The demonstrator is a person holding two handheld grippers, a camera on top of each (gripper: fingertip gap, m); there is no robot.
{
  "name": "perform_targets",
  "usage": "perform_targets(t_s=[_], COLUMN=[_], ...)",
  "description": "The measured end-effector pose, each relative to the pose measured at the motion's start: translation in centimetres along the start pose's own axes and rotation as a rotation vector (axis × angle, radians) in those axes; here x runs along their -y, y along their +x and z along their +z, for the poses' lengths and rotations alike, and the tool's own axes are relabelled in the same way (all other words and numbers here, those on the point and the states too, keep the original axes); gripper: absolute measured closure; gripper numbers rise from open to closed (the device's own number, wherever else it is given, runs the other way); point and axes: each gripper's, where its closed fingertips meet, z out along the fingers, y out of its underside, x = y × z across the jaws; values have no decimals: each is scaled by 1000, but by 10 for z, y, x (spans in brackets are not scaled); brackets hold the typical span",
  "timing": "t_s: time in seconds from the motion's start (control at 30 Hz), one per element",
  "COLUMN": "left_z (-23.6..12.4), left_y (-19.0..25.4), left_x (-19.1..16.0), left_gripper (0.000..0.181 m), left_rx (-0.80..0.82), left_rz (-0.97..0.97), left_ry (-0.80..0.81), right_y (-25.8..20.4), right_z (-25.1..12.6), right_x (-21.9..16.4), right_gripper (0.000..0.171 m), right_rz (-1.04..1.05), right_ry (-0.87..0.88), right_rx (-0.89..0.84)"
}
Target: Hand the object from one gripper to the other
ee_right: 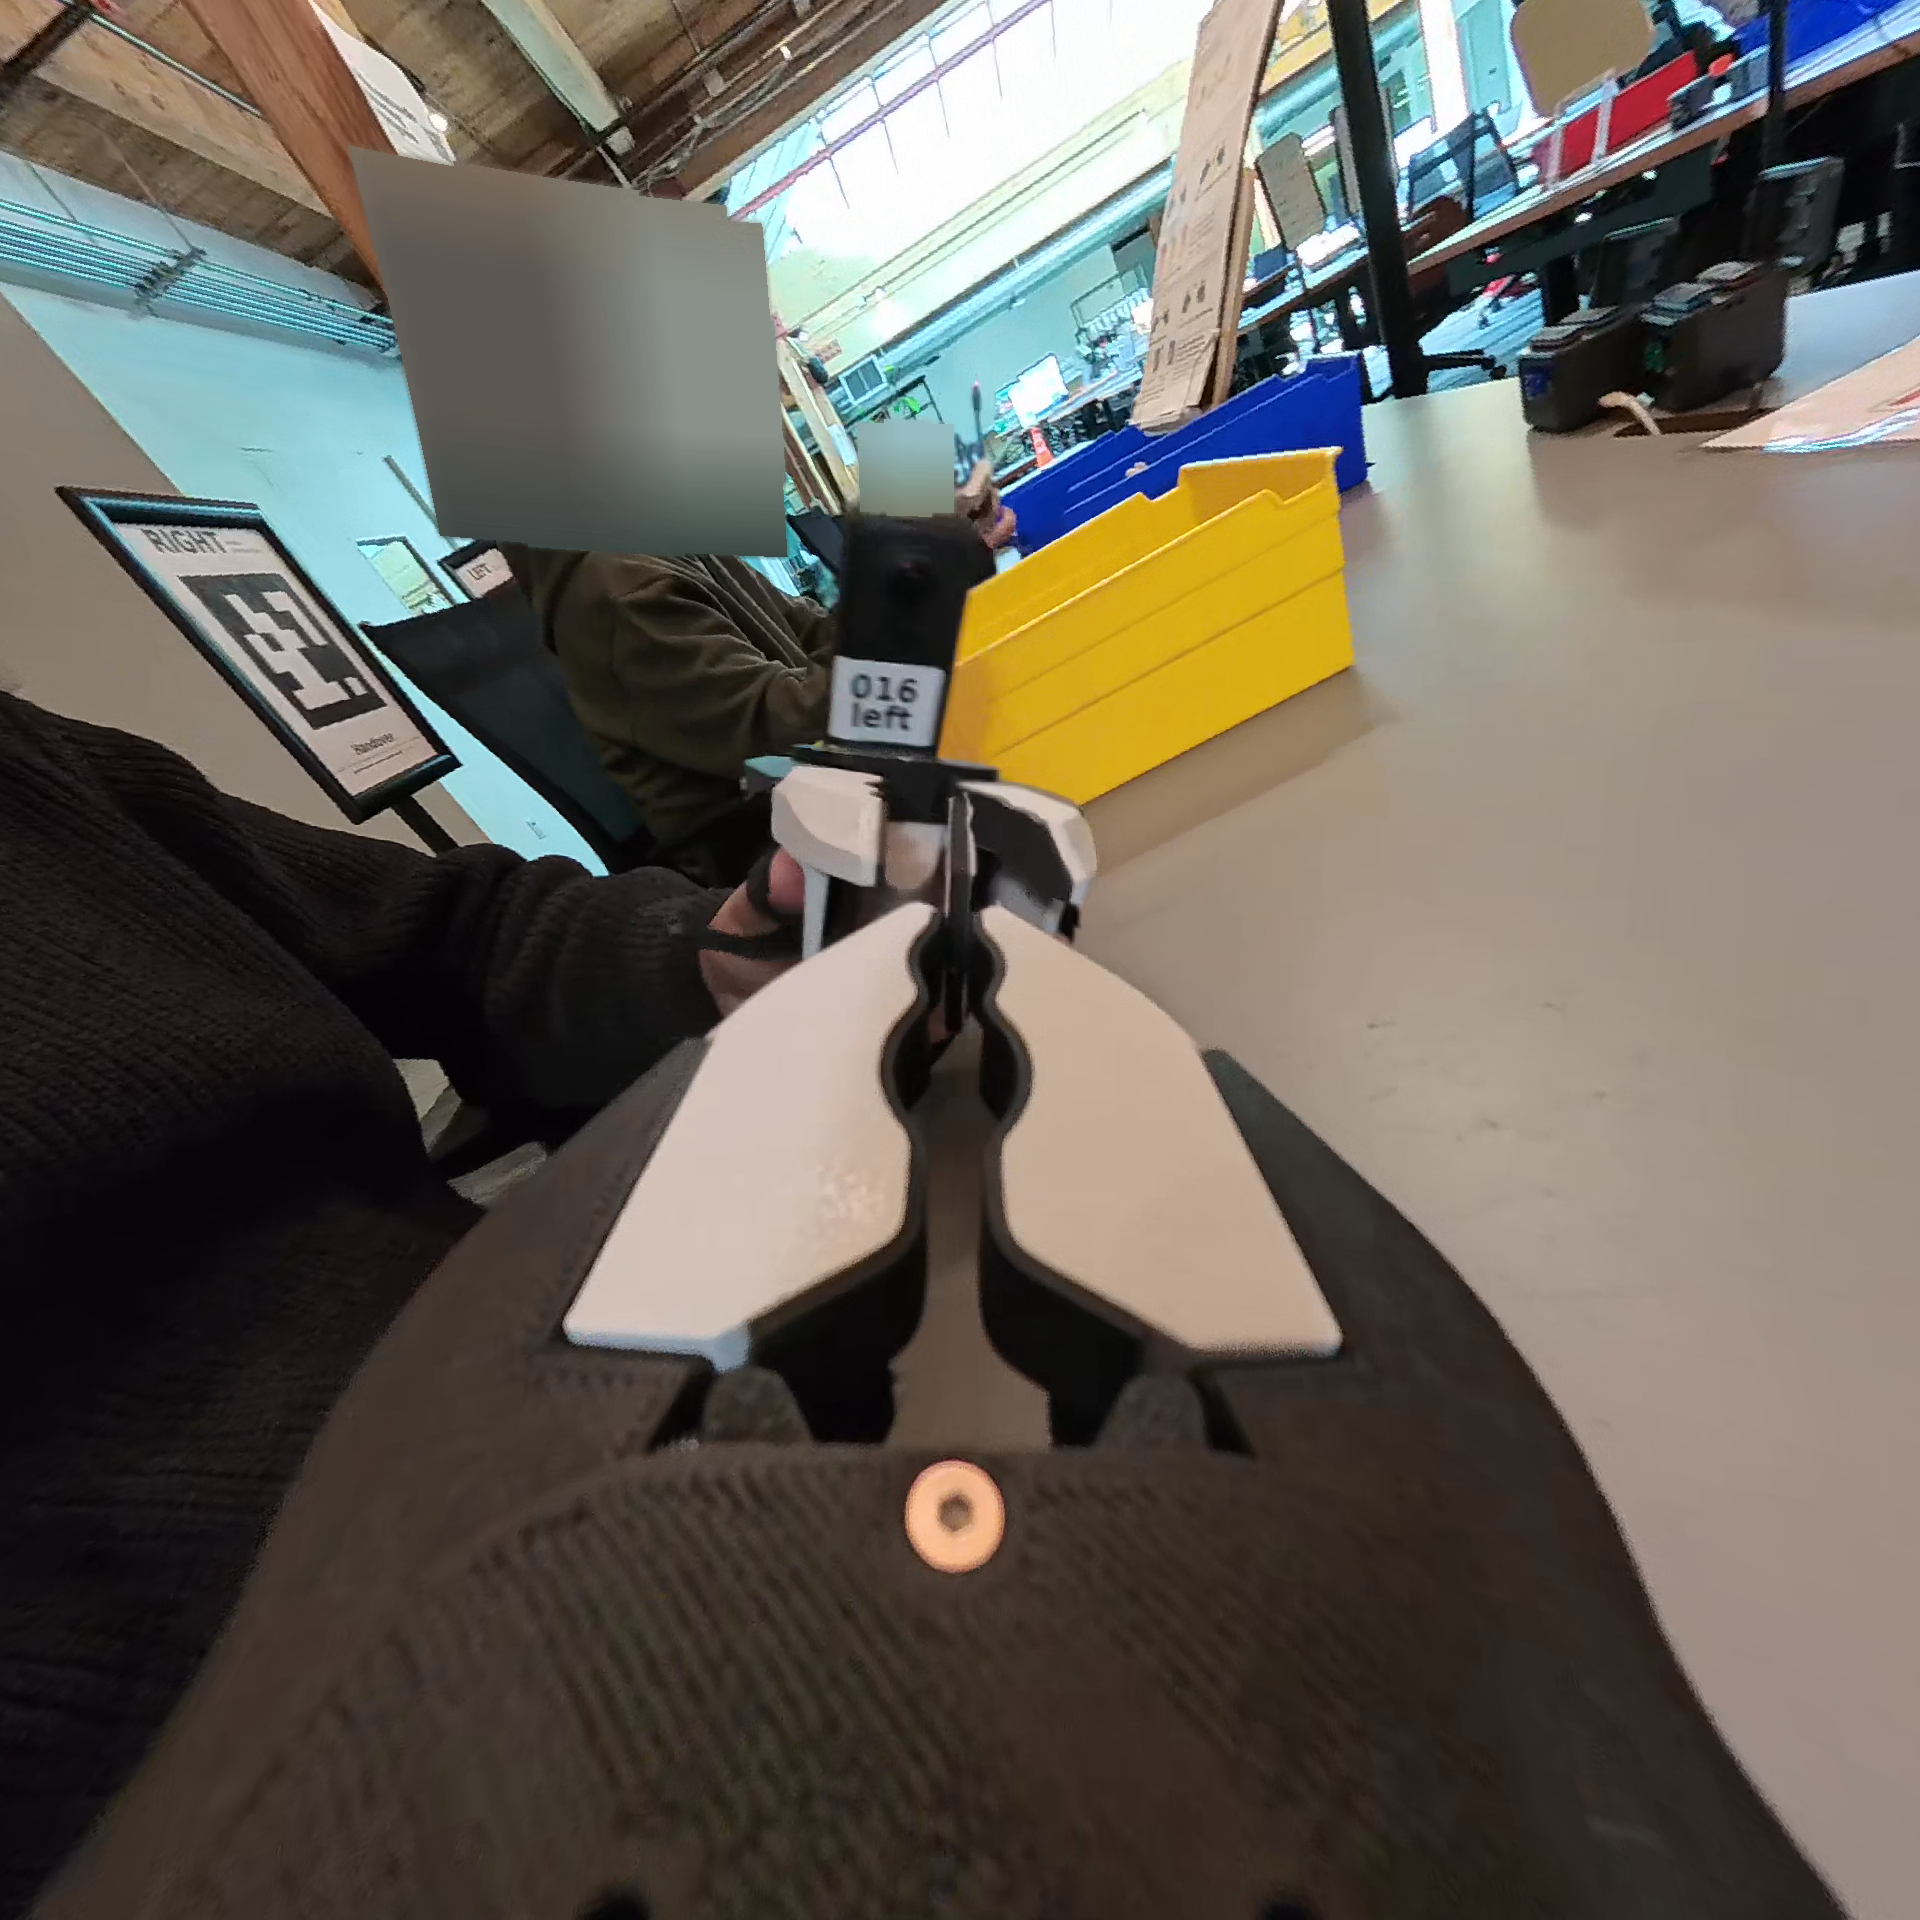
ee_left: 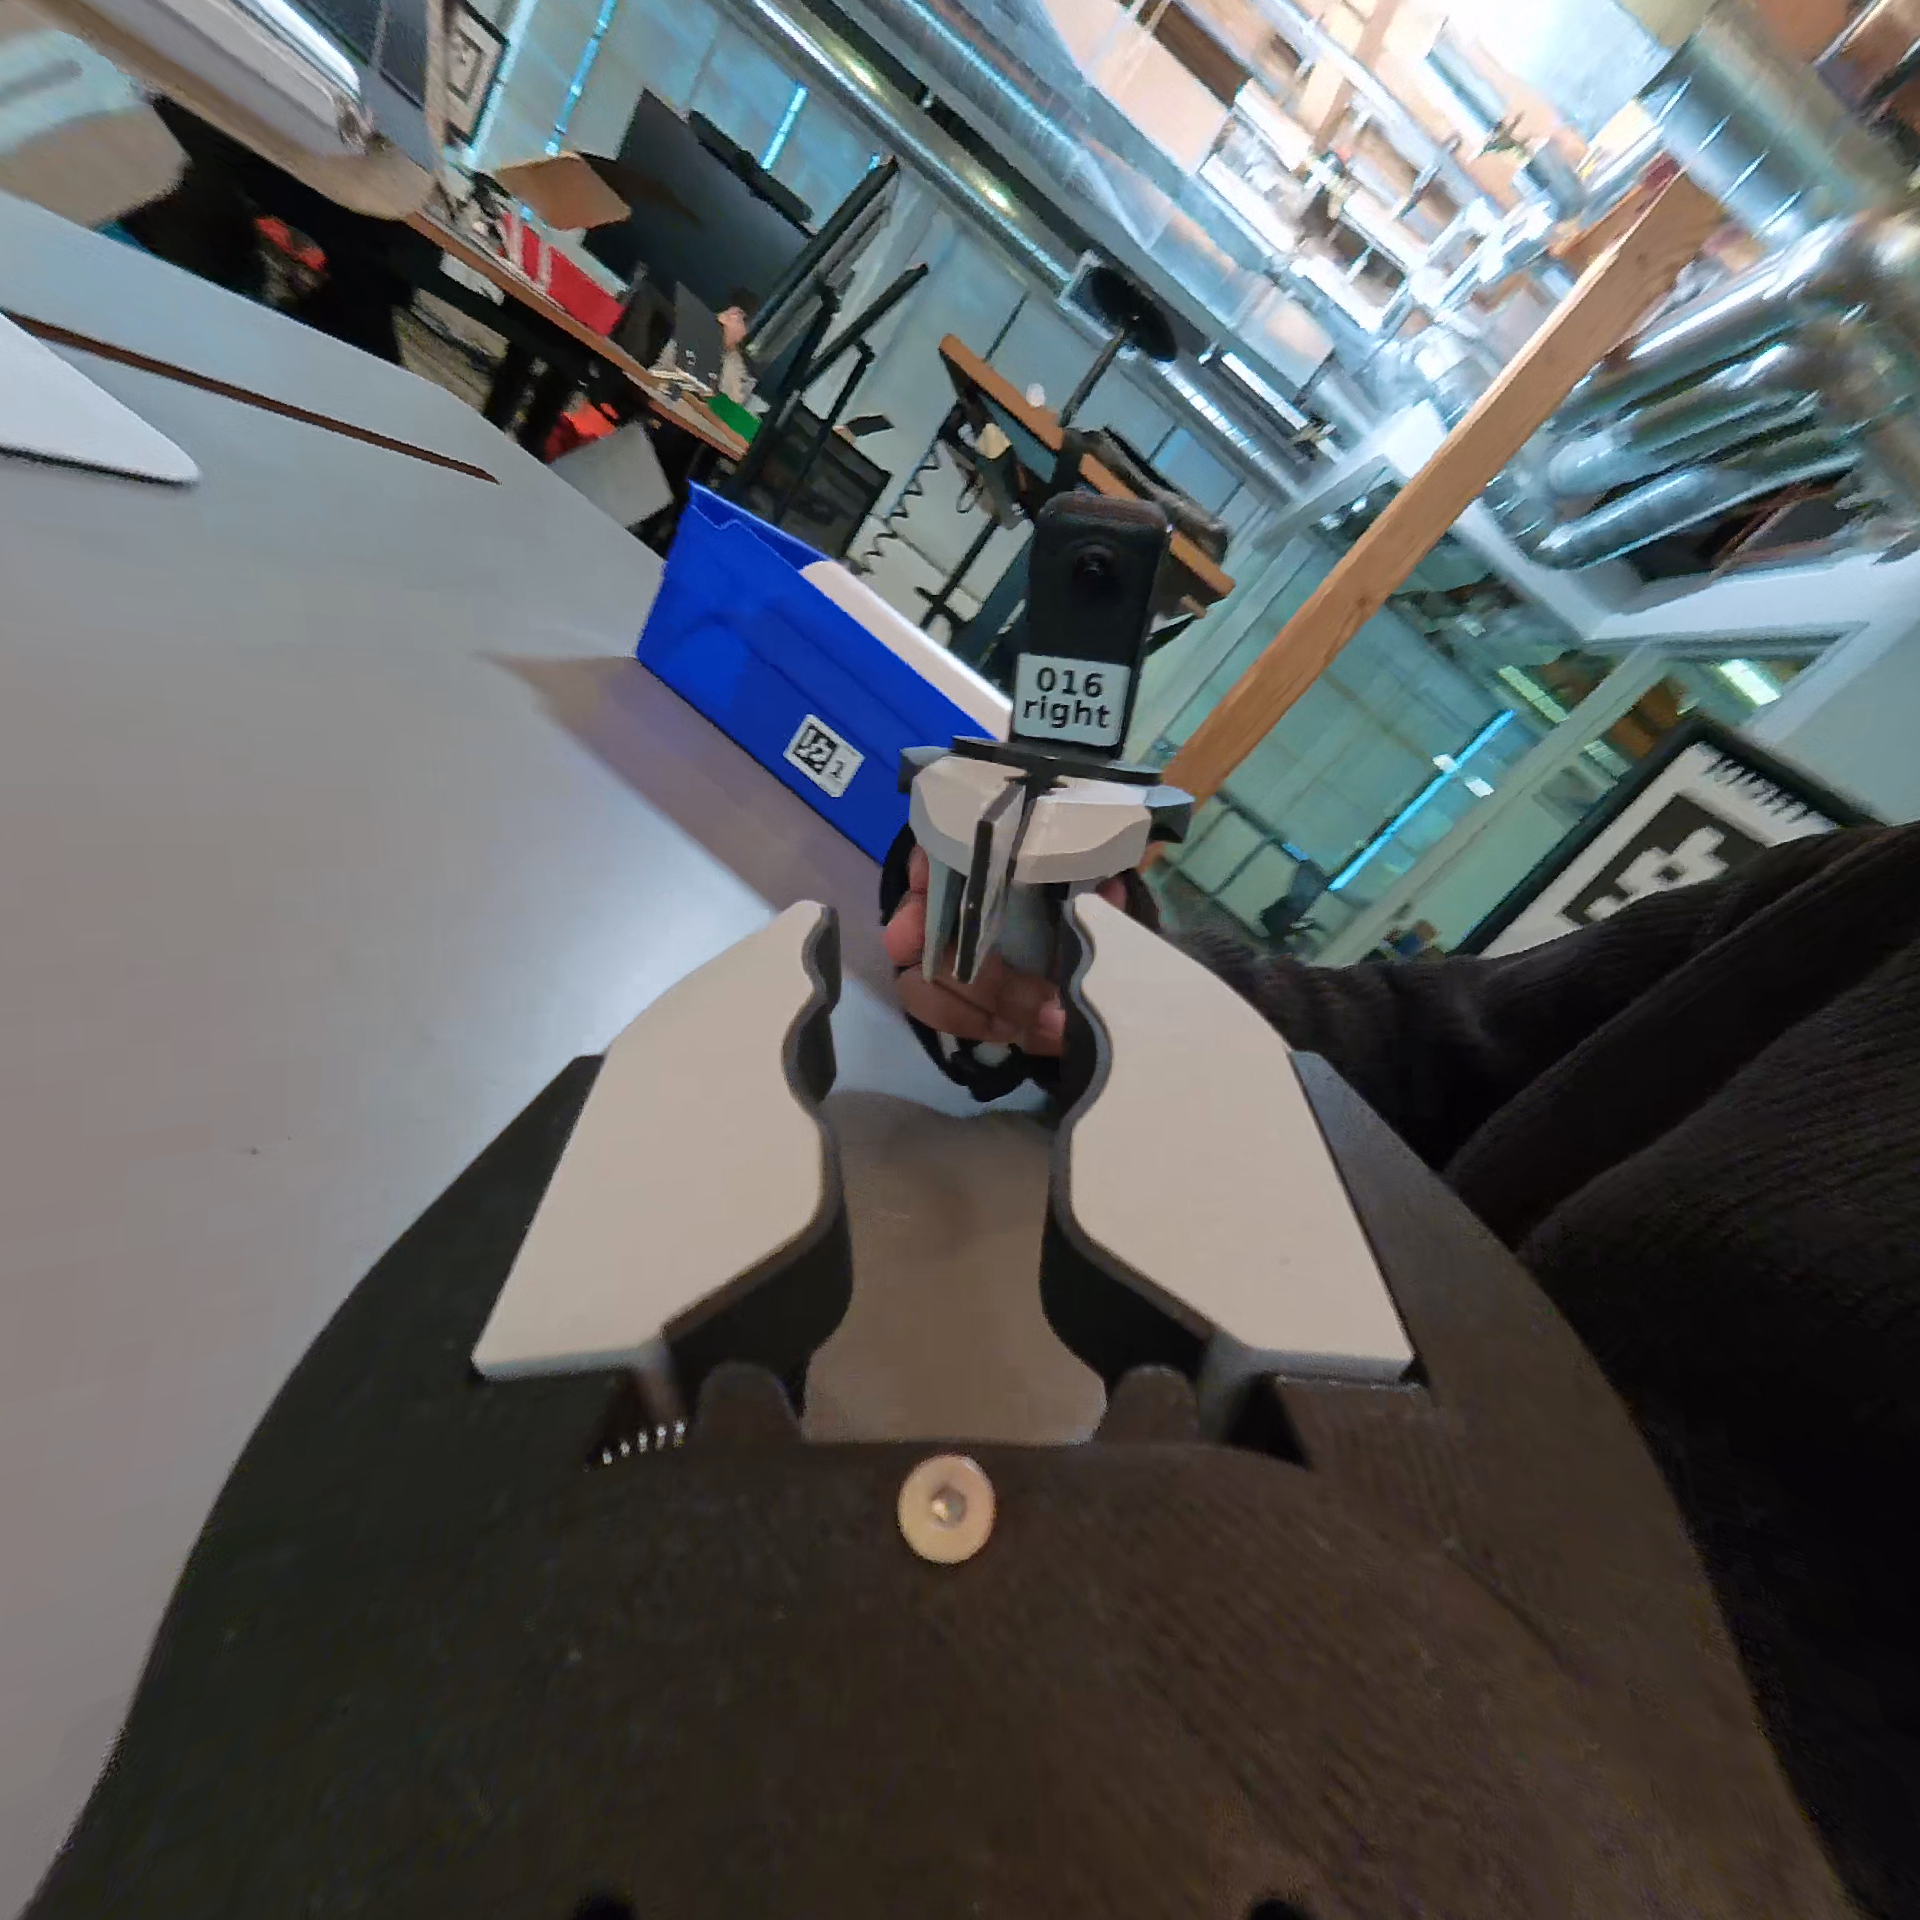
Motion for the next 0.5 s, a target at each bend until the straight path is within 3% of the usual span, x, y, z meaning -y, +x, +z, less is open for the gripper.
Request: perform_targets(t_s=[0.13,0.23,0.37,0.5], left_z=[-1,3,10,7], left_y=[-3,-7,-14,-16], left_x=[-1,-11,-24,-18], left_gripper=[146,136,118,123], left_rx=[118,193,270,330], left_rz=[211,336,406,448], left_ry=[-57,-135,-204,-177], right_y=[10,18,19,13], right_z=[1,1,8,17], right_x=[-3,-5,-3,-6], right_gripper=[167,167,167,167], right_rz=[-30,-56,-6,-7], right_ry=[-21,-19,54,74], right_rx=[-84,-164,-195,-190])
